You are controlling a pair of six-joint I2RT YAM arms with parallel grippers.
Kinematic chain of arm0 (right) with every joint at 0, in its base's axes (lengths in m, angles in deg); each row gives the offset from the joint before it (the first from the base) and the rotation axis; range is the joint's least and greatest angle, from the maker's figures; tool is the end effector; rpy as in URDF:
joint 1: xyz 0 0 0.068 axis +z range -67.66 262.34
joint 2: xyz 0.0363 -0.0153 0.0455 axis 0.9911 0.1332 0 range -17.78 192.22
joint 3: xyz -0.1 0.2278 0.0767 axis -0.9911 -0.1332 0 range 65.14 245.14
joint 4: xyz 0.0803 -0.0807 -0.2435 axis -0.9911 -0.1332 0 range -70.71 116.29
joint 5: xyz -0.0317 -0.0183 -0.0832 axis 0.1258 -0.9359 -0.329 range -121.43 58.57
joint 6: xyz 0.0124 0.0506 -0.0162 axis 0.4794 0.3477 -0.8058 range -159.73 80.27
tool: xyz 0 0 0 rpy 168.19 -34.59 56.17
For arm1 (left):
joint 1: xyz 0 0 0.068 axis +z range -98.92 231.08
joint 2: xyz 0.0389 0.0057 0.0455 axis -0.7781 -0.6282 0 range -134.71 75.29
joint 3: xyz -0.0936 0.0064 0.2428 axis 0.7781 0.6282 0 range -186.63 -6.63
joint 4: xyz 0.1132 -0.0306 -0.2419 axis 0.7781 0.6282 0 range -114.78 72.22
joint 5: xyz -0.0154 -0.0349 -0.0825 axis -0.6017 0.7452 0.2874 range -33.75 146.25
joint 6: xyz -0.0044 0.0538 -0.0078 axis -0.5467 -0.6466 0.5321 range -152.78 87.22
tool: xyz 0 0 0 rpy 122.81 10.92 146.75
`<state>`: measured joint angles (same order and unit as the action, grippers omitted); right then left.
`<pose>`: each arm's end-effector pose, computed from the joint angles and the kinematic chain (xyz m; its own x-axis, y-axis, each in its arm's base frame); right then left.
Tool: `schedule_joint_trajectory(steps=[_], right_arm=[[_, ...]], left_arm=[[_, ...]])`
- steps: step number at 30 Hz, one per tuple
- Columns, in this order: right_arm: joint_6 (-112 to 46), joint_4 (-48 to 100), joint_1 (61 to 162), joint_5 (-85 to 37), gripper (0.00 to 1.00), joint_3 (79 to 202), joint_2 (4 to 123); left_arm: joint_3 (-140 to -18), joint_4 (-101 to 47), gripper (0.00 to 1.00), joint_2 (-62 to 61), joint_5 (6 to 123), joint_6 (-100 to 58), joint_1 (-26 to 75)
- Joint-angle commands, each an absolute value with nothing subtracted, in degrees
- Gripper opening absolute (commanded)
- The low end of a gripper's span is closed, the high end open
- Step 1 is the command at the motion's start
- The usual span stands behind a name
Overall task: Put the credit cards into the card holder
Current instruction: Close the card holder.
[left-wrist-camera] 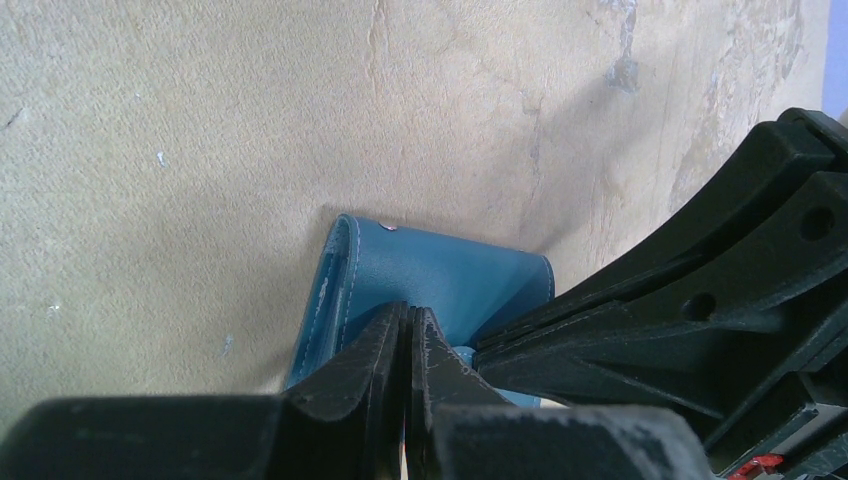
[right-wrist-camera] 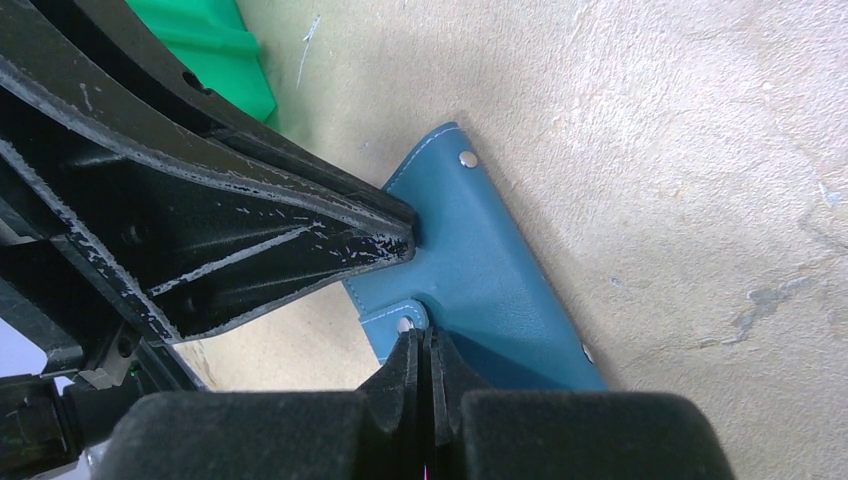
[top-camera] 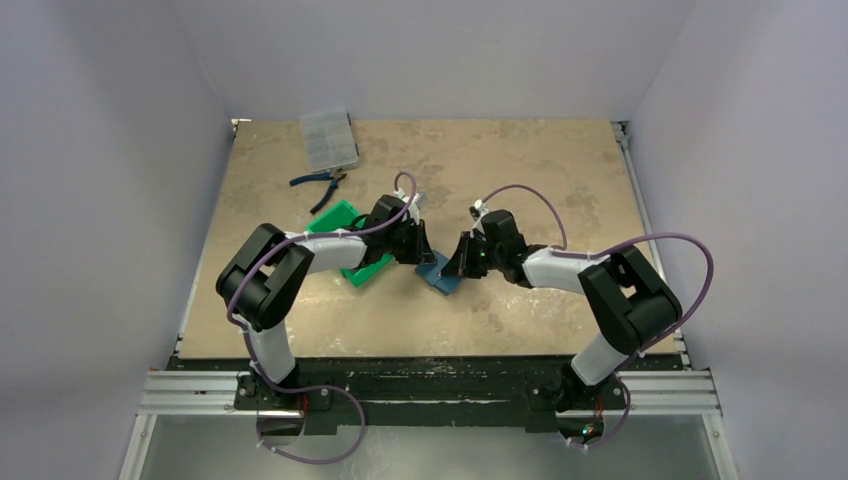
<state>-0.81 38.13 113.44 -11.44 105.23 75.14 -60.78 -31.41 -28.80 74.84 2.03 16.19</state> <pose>0.2634 0.1736 0.1280 -0.8807 0.1582 -0.4466 -0.1968 0.7353 0.6486 0.2958 -0.2205 0.1275 -0.8800 -0.0458 -0.4727 0.2803 0.7534 -0.5948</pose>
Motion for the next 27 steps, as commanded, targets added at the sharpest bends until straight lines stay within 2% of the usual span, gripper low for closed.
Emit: schedule_joint_trajectory(steps=[1,9,14,17,21,23,27], right_arm=[[-3.21,38.05,113.28,-15.96,0.00,107.86,74.02],[-3.81,36.31,113.28,-17.58,0.00,108.08,75.91],[-3.61,36.72,113.90,-16.95,0.00,107.99,76.39],[-3.46,38.18,113.82,-11.99,0.00,107.76,76.04],[-8.56,33.82,113.79,-9.67,0.00,110.63,72.23],[-11.58,30.26,113.71,-9.89,0.09,112.95,71.11],[-13.56,26.67,111.34,-10.28,0.15,115.47,72.44]], left_arm=[[-58.99,-27.15,0.00,-28.60,71.45,-0.78,16.10],[-61.87,-25.23,0.00,-26.79,74.21,-1.52,16.10],[-65.30,-22.95,0.07,-25.20,76.97,-1.20,16.10],[-65.68,-23.04,0.12,-22.76,77.75,-0.46,16.10],[-64.91,-22.96,0.15,-20.21,77.83,0.03,16.12],[-64.06,-23.85,0.15,-19.97,78.04,0.57,16.12],[-62.06,-25.80,0.08,-19.87,78.32,1.67,16.13]])
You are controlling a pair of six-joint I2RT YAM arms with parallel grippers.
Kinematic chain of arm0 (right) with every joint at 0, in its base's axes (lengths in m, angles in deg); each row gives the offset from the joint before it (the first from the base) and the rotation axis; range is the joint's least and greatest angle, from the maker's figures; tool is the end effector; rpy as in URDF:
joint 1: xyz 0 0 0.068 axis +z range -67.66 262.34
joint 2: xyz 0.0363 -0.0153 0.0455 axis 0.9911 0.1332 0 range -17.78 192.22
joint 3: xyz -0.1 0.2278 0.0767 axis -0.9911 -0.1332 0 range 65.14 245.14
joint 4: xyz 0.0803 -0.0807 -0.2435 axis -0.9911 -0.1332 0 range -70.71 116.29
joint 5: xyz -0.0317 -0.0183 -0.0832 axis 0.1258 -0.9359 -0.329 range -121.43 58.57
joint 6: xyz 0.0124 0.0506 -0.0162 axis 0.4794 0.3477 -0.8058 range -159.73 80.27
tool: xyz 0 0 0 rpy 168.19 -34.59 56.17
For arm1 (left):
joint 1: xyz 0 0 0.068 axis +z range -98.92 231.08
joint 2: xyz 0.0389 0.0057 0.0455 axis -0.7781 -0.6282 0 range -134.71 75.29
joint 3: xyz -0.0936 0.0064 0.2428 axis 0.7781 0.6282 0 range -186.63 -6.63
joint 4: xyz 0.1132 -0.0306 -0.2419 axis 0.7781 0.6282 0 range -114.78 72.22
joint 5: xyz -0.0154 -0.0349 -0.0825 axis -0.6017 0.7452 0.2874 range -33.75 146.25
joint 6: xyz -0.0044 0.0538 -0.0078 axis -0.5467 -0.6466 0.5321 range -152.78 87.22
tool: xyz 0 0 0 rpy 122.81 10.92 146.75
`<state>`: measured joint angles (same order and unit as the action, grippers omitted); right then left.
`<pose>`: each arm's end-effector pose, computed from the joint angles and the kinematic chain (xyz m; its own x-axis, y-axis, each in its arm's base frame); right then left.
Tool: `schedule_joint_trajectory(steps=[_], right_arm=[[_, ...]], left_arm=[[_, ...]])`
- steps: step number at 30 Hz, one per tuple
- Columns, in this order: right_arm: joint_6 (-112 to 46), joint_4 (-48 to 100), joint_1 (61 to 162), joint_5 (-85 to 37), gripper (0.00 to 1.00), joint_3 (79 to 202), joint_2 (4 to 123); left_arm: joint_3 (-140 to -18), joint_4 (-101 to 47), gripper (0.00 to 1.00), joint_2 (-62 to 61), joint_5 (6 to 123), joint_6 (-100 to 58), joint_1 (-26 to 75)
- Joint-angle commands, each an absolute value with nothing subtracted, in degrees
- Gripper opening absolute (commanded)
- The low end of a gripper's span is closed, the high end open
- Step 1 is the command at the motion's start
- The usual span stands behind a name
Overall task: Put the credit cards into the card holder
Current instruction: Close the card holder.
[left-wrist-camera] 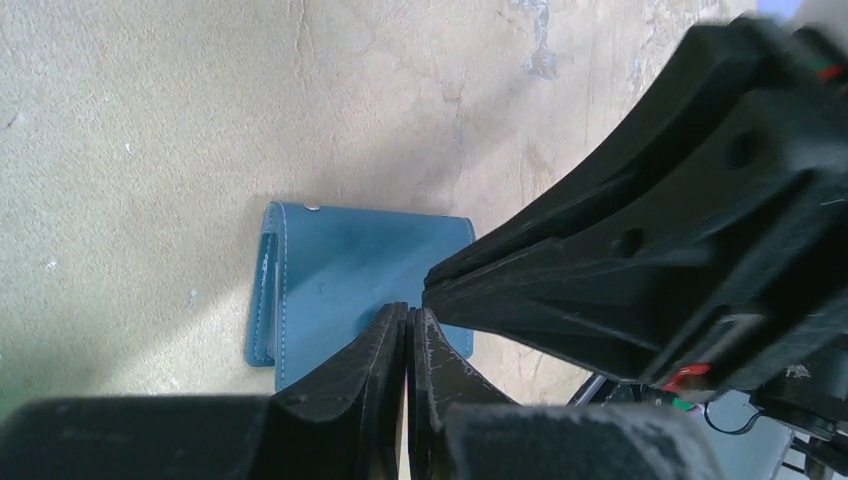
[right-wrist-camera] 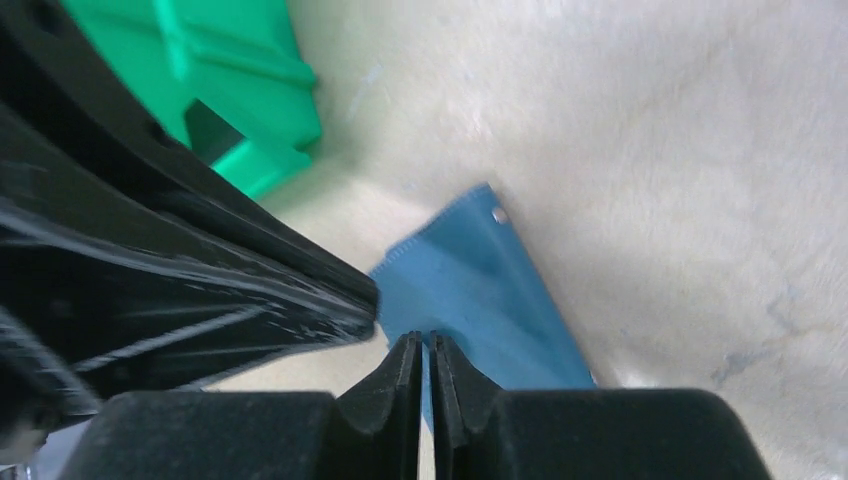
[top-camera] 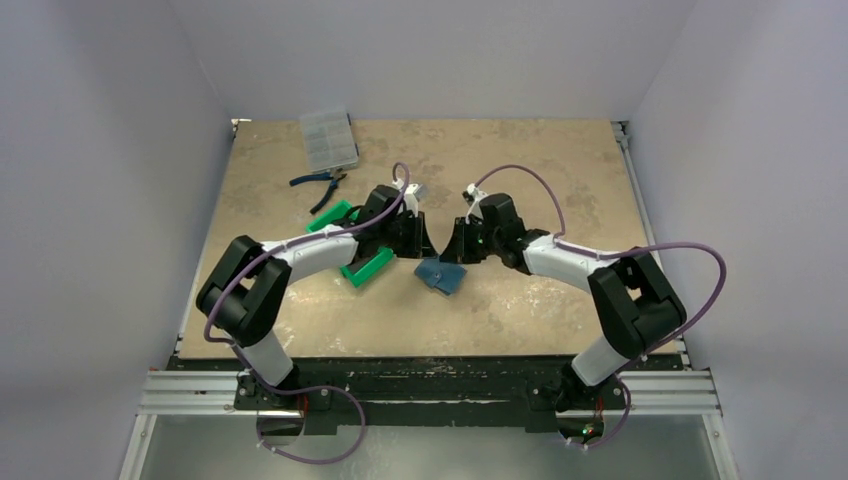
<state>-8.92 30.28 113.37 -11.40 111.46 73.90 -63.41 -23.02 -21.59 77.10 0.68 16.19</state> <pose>0.2755 0.1804 0.1551 -0.8472 0.0519 -0.5287 -0.3151 0.7522 0.5787 0.2899 -0.2181 0.1736 -0.8712 -0.0205 -0.4905 0.3257 0.7235 -0.6087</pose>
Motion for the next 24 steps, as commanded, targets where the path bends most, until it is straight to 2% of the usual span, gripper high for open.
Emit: schedule_joint_trajectory(steps=[1,3,5,10,16,19,21,24], right_arm=[[-13.53,27.05,110.22,-9.00,0.18,115.15,72.86],[-13.28,29.02,108.32,-6.99,0.28,113.61,73.41],[-13.69,29.78,107.64,-5.61,0.32,112.82,74.60],[-11.10,33.80,108.11,-2.35,0.33,107.71,74.83],[1.77,48.03,113.15,5.05,0.30,97.07,72.35],[8.00,54.23,117.14,5.68,0.33,93.91,69.04],[7.21,51.66,117.36,6.34,0.37,95.46,67.53],[-0.39,39.37,117.06,-1.08,0.44,101.37,66.31]], left_arm=[[-61.08,-26.56,0.08,-19.30,78.14,2.18,16.12],[-59.33,-27.09,0.08,-18.50,78.10,2.86,16.10],[-57.93,-27.14,0.09,-17.62,78.14,2.93,16.10],[-56.30,-23.17,0.13,-12.42,75.32,1.98,16.17],[-56.74,-16.48,0.17,-7.12,72.24,-0.13,16.31],[-56.68,-14.06,0.17,-5.11,70.90,-0.84,16.30],[-56.36,-12.58,0.18,-3.67,69.74,-1.08,16.36],[-55.50,-11.99,0.20,-2.29,69.03,-0.84,16.37]])
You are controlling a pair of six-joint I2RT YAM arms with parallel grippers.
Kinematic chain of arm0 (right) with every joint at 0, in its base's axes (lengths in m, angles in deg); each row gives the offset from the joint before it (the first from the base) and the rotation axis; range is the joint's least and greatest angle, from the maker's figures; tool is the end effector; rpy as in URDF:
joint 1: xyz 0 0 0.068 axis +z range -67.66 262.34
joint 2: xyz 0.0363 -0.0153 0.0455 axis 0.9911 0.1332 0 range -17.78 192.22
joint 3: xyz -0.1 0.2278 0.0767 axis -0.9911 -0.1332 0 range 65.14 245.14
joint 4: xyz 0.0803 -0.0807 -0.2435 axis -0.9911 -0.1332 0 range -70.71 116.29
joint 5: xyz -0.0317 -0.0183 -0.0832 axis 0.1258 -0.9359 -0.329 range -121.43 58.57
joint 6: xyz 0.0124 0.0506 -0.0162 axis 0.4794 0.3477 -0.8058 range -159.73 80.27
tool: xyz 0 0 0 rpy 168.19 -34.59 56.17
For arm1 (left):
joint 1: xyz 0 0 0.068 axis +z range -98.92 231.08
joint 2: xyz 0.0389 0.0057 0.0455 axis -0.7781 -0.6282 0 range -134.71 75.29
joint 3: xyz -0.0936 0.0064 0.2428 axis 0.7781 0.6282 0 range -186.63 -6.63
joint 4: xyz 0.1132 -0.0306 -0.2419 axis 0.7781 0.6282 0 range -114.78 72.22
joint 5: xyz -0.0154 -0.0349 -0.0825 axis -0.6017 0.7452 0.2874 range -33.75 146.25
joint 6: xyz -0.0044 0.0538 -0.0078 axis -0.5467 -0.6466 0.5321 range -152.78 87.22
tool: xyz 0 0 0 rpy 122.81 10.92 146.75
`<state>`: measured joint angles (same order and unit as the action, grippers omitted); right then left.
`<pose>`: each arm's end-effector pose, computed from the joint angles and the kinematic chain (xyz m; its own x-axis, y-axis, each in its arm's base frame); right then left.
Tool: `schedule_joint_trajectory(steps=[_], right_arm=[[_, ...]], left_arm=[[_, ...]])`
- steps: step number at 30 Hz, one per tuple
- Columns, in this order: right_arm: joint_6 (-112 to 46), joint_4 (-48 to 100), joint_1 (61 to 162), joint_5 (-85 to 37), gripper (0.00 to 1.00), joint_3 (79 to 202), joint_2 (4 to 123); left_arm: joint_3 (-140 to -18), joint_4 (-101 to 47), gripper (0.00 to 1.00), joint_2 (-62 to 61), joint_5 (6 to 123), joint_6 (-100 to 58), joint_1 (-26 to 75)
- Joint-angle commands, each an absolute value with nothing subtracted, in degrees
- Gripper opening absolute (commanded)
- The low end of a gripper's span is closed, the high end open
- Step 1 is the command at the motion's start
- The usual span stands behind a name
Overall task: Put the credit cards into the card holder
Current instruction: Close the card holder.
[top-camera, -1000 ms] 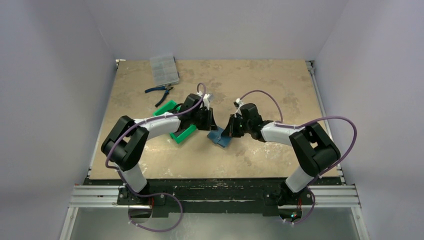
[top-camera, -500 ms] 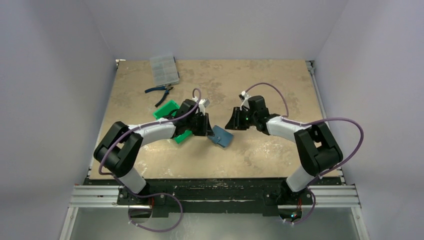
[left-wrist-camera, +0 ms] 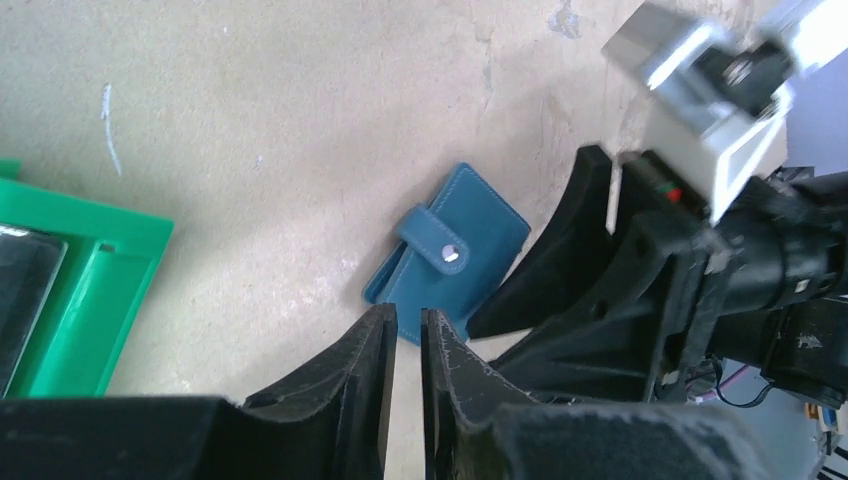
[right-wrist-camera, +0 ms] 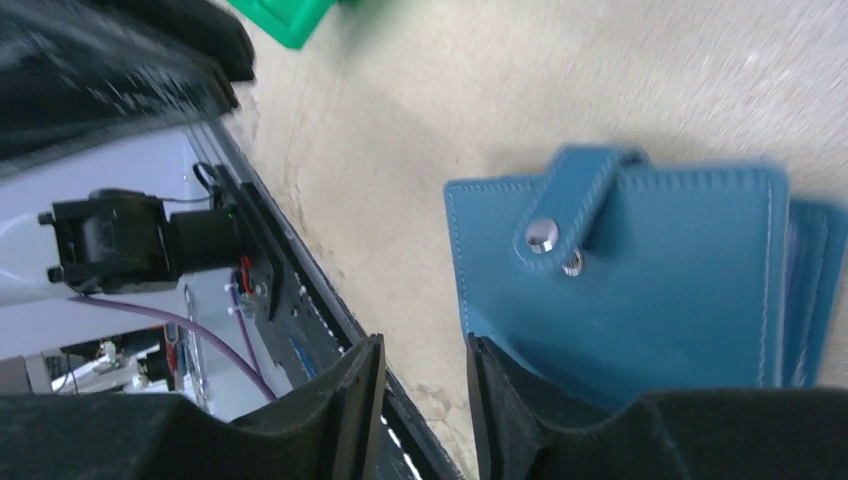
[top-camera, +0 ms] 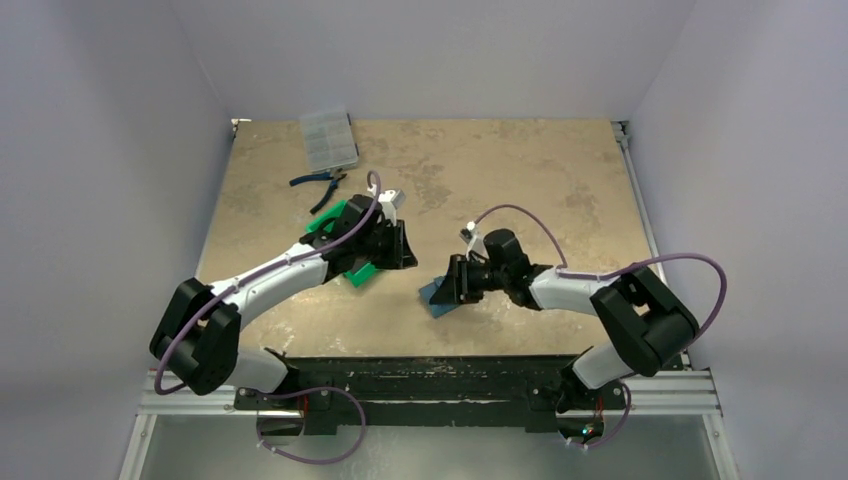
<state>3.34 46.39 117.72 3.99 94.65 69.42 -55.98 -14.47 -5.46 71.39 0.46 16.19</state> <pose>0.2126 0.1771 0.1194 -0.9412 0.0142 -0.3376 -0.2787 0.5324 0.7993 0.2473 -0.1842 0.2080 -0.8468 -0.0544 -0.5292 0.2965 0.7776 -0.5544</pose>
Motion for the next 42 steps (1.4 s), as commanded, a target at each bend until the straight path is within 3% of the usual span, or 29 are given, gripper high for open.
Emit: schedule_joint_trajectory(steps=[1,5,11,26,29,42], right_arm=[[-2.29,35.98,116.94,-2.67,0.45,103.68,66.70],[-0.96,29.51,114.65,-6.86,0.51,108.03,67.19],[4.04,33.01,112.19,-4.20,0.53,104.62,67.10],[23.95,42.80,109.89,-5.33,0.53,95.77,68.61],[25.91,43.60,109.94,-3.88,0.45,96.29,70.08],[28.12,45.35,110.19,-4.06,0.36,97.14,72.71]], left_arm=[[-55.27,-12.03,0.20,-2.22,69.11,-0.67,16.37],[-52.98,-15.33,0.20,-2.49,71.87,1.19,16.37],[-48.84,-28.46,0.19,-5.38,78.99,7.36,13.60],[-48.60,-32.84,0.00,-16.98,73.31,6.69,8.68],[-48.13,-33.55,0.00,-18.14,71.94,6.91,7.98],[-46.22,-33.76,0.00,-18.49,70.09,6.86,7.84]])
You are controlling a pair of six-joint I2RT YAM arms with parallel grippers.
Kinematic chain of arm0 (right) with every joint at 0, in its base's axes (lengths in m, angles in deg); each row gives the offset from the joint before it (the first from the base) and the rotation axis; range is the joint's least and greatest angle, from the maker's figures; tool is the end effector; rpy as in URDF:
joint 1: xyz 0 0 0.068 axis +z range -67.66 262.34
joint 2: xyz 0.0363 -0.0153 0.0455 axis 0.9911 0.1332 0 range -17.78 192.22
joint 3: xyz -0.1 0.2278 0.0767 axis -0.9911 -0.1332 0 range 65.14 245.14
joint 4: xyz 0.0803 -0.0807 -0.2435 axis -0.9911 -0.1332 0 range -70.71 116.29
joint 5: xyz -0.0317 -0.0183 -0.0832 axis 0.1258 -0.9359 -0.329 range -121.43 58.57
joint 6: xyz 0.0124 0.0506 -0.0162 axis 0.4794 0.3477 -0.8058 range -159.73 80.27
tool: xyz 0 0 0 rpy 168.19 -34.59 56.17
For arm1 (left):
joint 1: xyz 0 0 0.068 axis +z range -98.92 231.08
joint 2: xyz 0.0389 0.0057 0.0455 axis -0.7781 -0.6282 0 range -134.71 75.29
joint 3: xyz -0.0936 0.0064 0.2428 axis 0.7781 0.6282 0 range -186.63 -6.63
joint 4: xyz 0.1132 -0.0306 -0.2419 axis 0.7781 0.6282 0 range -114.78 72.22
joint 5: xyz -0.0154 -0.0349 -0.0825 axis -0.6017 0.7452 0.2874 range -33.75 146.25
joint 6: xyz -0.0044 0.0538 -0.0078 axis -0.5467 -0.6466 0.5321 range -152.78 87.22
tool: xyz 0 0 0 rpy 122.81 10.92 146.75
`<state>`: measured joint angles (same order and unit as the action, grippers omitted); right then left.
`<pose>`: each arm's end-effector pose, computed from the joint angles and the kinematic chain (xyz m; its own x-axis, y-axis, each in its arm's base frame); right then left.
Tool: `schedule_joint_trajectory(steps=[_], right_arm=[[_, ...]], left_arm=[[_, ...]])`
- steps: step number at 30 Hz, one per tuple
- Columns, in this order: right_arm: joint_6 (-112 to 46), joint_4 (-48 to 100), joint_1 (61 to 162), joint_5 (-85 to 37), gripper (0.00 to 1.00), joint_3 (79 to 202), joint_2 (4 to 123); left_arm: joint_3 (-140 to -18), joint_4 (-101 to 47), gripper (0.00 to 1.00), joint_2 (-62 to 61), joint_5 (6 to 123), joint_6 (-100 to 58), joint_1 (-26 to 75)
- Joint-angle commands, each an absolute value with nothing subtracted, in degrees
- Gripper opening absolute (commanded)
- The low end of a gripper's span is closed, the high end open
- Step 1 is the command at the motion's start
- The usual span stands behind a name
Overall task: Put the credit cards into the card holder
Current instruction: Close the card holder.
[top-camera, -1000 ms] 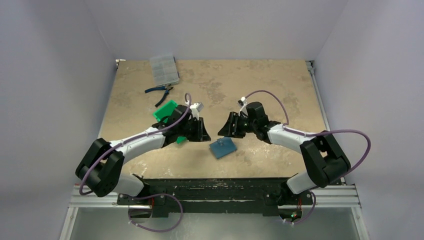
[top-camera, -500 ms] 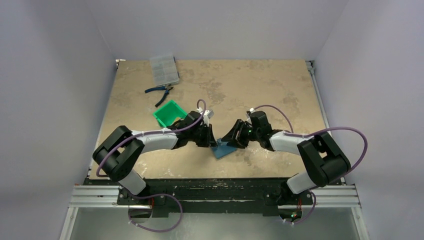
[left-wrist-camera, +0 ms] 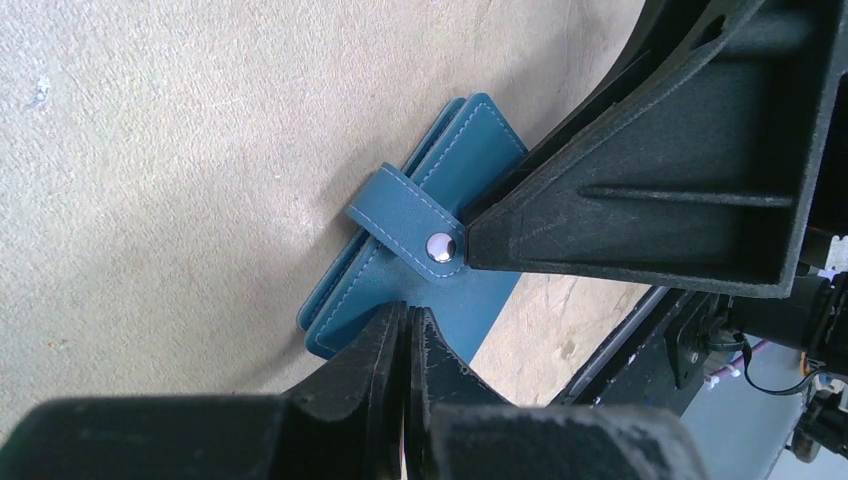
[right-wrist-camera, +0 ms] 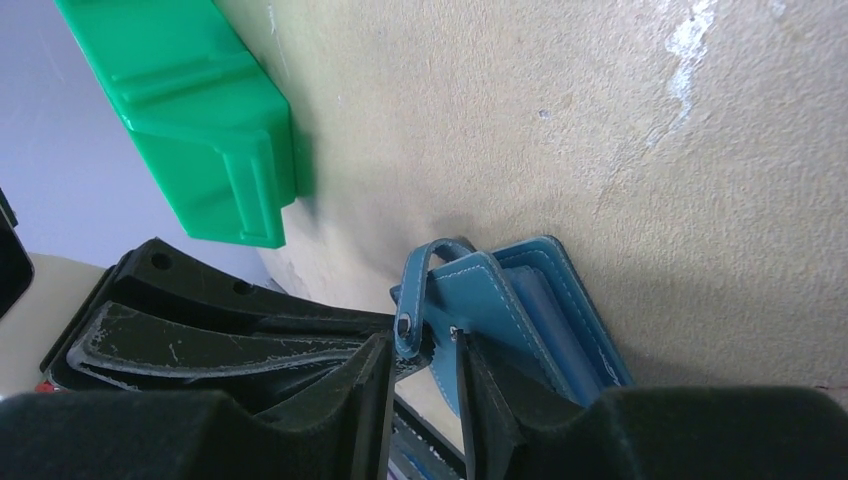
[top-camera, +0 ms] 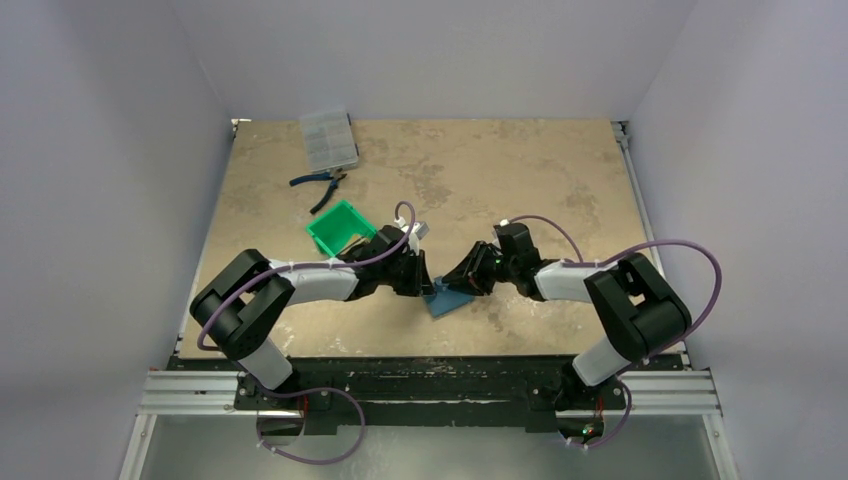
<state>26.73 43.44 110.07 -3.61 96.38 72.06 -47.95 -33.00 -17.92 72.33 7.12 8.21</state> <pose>0.2416 0.1464 0.1097 -0.8951 0.4455 -0.0163 0.2491 0.5301 0.8106 0.2248 -0.2225 0.1269 -0.9017 -0.0038 -0.4323 0.2897 0.7371 -0.6106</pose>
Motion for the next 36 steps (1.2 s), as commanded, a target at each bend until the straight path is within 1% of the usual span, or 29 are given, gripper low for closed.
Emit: schedule_joint_trajectory(steps=[1,13,16,17,22,25,26,27,28,29,32,36], right_arm=[[28.12,45.40,110.24,-3.95,0.35,97.20,72.91],[28.83,46.37,110.81,-3.12,0.33,99.31,74.54],[28.98,46.71,110.82,-3.13,0.23,99.24,74.58],[29.08,46.83,110.82,-3.08,0.22,99.24,74.79],[29.47,47.82,110.79,-2.34,0.23,99.22,75.99],[29.36,47.91,110.80,-2.34,0.22,99.27,76.21],[29.36,47.91,110.82,-2.26,0.20,99.37,76.32],[29.36,48.08,110.80,-2.10,0.16,99.40,76.47],[29.36,48.39,110.82,-1.73,0.07,99.39,76.52],[29.40,48.70,110.78,-1.23,0.00,99.31,76.54],[29.94,48.43,110.69,0.96,0.00,99.16,75.51],[30.13,44.22,110.63,0.70,0.00,98.54,72.82]], left_arm=[[-46.19,-33.78,0.00,-18.40,69.98,6.90,7.84],[-45.93,-32.68,0.00,-17.77,69.09,6.43,7.83],[-45.91,-32.81,0.00,-17.93,69.24,6.44,7.77],[-45.85,-32.88,0.00,-17.95,69.24,6.42,7.80],[-45.66,-32.64,0.00,-17.79,69.10,6.36,7.76],[-45.69,-32.58,0.00,-17.94,68.95,6.40,7.84],[-45.67,-32.67,0.00,-17.96,68.92,6.42,7.82],[-45.73,-32.68,0.00,-18.04,68.92,6.42,7.78],[-45.67,-32.67,0.00,-18.12,68.97,6.50,7.80],[-45.67,-32.68,0.00,-18.21,68.79,6.51,7.79],[-45.72,-32.37,0.00,-18.63,68.12,7.07,7.79],[-45.33,-32.23,0.00,-18.92,66.74,8.33,7.84]])
